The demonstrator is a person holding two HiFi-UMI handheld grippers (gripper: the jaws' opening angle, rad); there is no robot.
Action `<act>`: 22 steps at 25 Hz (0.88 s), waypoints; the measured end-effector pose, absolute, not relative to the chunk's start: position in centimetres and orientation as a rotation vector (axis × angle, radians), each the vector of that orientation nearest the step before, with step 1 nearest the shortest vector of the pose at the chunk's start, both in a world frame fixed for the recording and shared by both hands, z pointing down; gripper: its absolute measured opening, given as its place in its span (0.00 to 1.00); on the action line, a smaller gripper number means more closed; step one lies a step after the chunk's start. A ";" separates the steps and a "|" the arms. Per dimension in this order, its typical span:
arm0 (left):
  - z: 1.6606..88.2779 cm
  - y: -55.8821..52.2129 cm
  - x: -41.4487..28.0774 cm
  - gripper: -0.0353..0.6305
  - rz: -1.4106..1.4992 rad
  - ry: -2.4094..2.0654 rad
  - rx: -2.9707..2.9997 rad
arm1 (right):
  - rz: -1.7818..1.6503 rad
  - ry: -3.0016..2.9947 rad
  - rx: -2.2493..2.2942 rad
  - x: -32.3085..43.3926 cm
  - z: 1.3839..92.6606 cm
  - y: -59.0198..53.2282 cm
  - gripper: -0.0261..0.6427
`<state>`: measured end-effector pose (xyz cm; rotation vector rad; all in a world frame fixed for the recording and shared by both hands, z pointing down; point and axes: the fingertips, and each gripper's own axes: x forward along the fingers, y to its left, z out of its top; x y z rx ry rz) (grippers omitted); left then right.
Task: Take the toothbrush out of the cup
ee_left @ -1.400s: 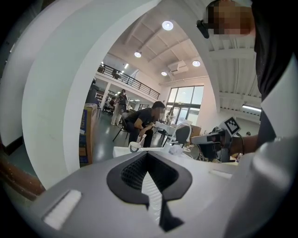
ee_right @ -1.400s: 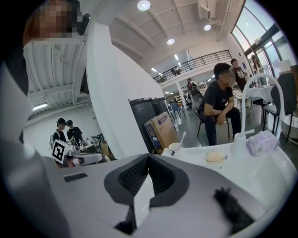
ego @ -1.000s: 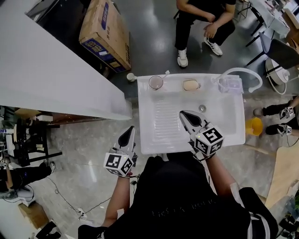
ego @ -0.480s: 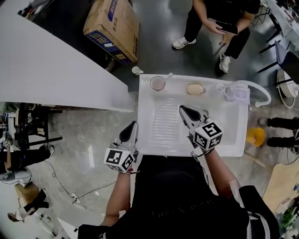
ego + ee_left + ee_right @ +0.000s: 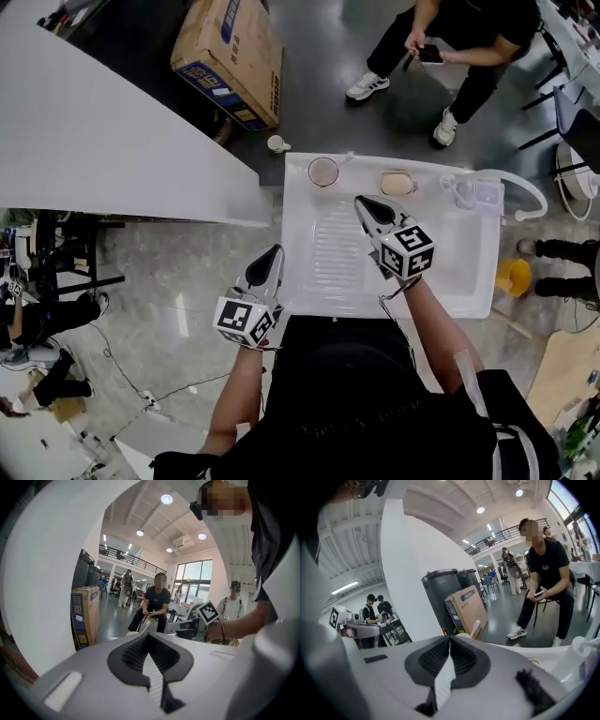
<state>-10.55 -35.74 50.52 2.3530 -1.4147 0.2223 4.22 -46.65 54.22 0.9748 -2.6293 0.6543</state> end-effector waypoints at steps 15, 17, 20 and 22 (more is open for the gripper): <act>50.8 -35.4 -11.2 0.07 0.185 -1.366 2.370 | 0.607 -2.577 0.936 2.1 58.0 -49.9 0.06; 50.9 -35.5 -11.1 0.07 0.189 -1.360 2.370 | 0.608 -2.574 0.926 1.6 58.1 -50.2 0.06; 51.1 -35.7 -11.0 0.07 0.191 -1.355 2.373 | 0.617 -2.575 0.919 1.1 58.6 -50.9 0.08; 51.3 -35.6 -11.0 0.07 0.191 -1.356 2.365 | 0.627 -2.579 0.918 0.9 58.8 -51.3 0.14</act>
